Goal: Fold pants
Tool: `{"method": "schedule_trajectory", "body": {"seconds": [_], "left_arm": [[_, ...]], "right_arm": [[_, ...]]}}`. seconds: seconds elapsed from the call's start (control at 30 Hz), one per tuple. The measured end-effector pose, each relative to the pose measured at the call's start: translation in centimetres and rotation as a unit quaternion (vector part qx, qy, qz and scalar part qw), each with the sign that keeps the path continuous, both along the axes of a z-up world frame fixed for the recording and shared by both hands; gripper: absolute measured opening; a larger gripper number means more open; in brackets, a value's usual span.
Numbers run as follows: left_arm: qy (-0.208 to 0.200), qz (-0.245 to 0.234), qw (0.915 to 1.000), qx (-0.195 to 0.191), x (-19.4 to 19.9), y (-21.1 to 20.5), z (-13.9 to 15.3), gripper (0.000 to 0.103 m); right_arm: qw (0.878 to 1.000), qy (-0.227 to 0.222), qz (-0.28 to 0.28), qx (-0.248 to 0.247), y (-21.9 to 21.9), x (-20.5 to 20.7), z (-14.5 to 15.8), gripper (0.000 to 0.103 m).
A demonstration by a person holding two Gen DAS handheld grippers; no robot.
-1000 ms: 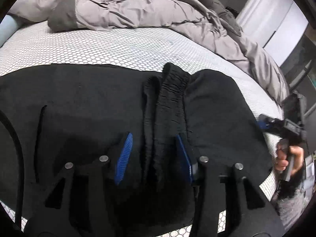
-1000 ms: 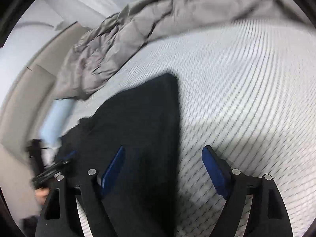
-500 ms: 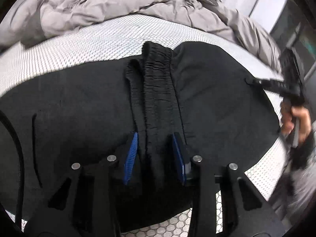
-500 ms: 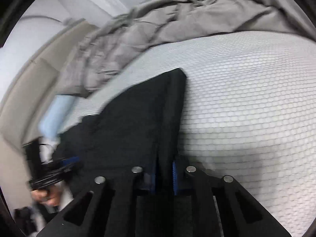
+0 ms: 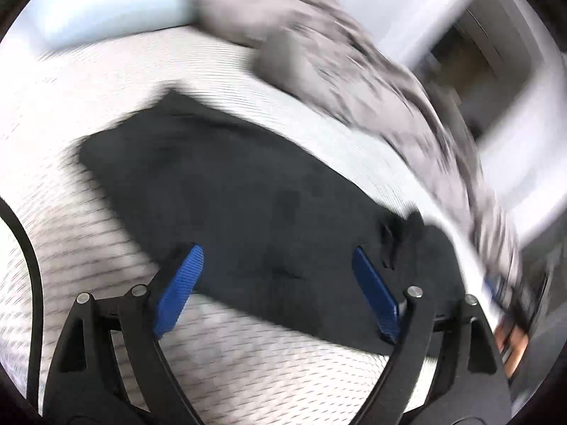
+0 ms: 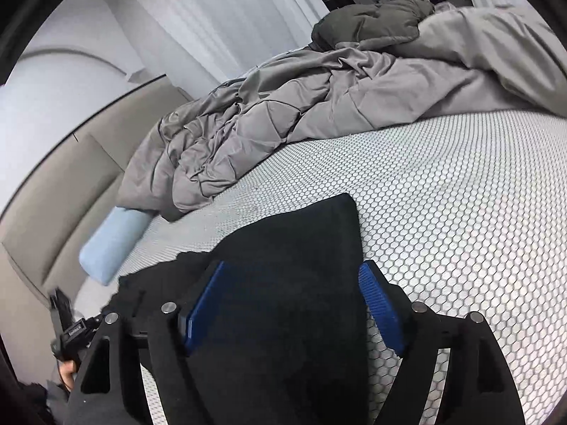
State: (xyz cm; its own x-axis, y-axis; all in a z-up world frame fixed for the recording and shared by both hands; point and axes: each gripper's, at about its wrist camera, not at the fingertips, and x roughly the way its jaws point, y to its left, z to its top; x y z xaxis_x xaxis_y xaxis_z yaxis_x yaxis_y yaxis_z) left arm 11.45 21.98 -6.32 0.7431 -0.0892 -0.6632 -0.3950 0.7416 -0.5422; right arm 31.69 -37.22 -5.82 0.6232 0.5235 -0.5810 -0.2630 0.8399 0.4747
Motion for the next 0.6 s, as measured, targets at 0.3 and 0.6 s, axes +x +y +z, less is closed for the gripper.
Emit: {"method": "schedule_trajectory", "body": {"seconds": [0.3,0.6], "left_arm": [[0.017,0.059,0.9939,-0.092,1.0,4.5,-2.9,0.084],[0.017,0.052,0.9966,-0.062,-1.5,3.1,-2.8,0.081]], "right_arm": [[1.0,0.004,0.008,0.026,0.3,-0.3,0.3,0.078],[0.999,0.016,0.005,0.028,-0.6,-0.7,-0.1,0.078]]}}
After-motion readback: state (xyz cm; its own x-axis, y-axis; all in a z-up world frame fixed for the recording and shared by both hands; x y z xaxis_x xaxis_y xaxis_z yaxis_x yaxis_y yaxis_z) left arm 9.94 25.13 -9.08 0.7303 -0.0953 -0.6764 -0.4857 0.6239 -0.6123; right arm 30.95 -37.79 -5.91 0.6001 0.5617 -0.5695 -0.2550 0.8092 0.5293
